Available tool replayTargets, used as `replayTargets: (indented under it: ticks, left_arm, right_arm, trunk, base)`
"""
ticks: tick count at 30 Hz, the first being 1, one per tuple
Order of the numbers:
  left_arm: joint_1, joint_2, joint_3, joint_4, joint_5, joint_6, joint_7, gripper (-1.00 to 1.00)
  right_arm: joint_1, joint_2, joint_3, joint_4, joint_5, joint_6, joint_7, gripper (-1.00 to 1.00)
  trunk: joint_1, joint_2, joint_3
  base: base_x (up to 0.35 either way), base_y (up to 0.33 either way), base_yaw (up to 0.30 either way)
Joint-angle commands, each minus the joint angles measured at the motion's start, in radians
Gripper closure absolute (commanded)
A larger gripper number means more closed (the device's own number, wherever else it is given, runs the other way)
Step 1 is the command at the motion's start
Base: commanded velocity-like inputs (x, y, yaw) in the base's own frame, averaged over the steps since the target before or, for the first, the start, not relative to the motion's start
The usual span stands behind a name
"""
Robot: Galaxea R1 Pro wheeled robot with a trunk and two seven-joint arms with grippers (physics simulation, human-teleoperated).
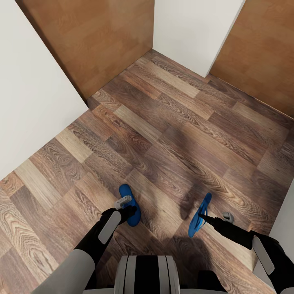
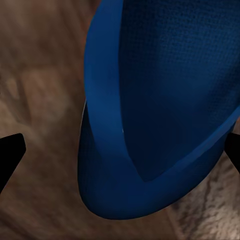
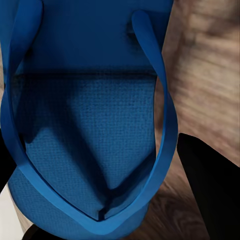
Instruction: In the bedroom, move the book from the bed onto either nightstand, and place the two sandals side by side next to the bed.
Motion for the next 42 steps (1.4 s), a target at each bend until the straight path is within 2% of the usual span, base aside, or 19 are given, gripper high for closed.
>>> replayTargets:
  ticks: [1, 2, 39, 42]
  left_arm:
    - [0.0, 0.0, -0.003, -0.002, 0.01, 0.001, 0.009, -1.0]
    - [0.0, 0.0, -0.003, -0.002, 0.01, 0.001, 0.009, 1.0]
    - [0.0, 0.005, -0.009, 0.0, 0.013, 0.004, 0.008, 1.0]
    - [0.0, 0.005, -0.008, 0.0, 0.013, 0.006, 0.008, 1.0]
  right_arm:
    - [0.0, 0.0, -0.001, 0.0, -0.005, 0.007, 0.001, 1.0]
    - [0.0, 0.0, -0.001, 0.0, -0.005, 0.007, 0.001, 1.0]
    - [0.0, -0.002, -0.001, 0.001, -0.003, 0.009, -0.004, 1.0]
    - [0.0, -0.002, -0.001, 0.001, -0.004, 0.009, -0.004, 1.0]
  trunk:
    - [0.0, 0.0, -0.001]
    - [0.0, 0.0, -0.001]
    - [0.0, 0.0, -0.001]
    - [-0.001, 0.0, 0.011]
  base:
    - [0.0, 0.0, 0.0]
    - [0.0, 0.0, 0.0]
    - [0.0, 0.0, 0.0]
    - [0.0, 0.0, 0.0]
